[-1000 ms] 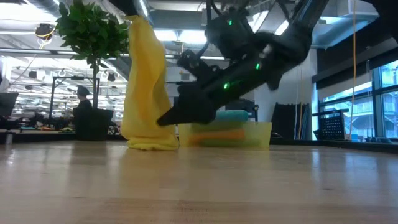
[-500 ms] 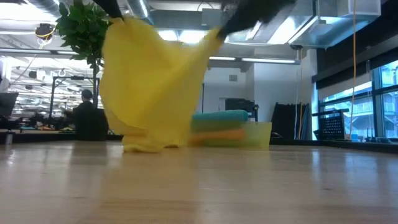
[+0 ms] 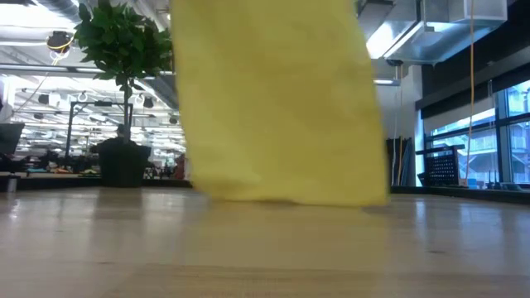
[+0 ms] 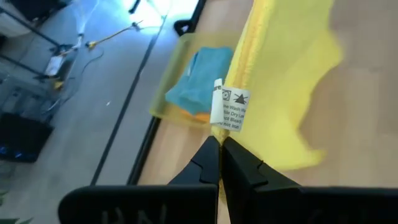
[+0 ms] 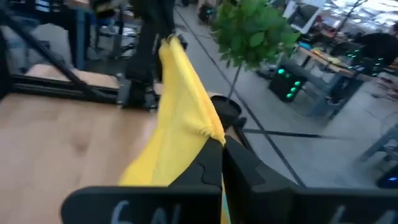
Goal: Fold microfiber towels
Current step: Fold the yellow microfiber cloth
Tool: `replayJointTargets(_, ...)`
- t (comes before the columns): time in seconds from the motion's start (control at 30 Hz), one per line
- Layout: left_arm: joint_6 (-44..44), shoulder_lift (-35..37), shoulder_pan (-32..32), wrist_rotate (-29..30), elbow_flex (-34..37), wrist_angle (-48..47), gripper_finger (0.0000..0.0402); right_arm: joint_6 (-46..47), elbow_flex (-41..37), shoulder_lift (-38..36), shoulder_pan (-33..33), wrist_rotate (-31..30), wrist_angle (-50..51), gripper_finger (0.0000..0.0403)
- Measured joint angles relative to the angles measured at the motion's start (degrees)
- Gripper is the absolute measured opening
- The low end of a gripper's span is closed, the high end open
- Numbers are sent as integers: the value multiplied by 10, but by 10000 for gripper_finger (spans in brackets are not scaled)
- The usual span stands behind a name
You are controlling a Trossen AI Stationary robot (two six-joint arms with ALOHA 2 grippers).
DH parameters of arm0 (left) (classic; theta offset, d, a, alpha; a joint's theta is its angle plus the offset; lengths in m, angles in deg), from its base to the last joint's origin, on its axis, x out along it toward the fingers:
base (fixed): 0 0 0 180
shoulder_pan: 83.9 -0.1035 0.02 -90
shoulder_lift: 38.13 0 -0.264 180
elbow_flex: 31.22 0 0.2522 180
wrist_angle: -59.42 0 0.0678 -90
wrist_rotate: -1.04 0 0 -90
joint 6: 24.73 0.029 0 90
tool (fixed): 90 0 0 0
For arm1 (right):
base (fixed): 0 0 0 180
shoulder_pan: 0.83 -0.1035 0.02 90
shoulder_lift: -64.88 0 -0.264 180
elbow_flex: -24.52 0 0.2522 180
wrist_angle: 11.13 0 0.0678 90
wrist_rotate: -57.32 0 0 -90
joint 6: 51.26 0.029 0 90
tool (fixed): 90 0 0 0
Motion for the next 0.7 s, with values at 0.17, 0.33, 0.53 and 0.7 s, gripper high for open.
replayJointTargets(0.17,-5,0,32,-46,-20,-4,0,63,0,3,-57,0,55,1)
replayJointTargets(0.33,-15,-16,85,-94,-20,-6,0,139,0,28,-107,16,89,1)
replayJointTargets(0.53,-14,-49,172,-141,-20,8,0,161,1,61,-161,92,23,0)
replayJointTargets(0.7,-16,-53,225,-142,-36,34,0,134,45,67,-191,101,8,0)
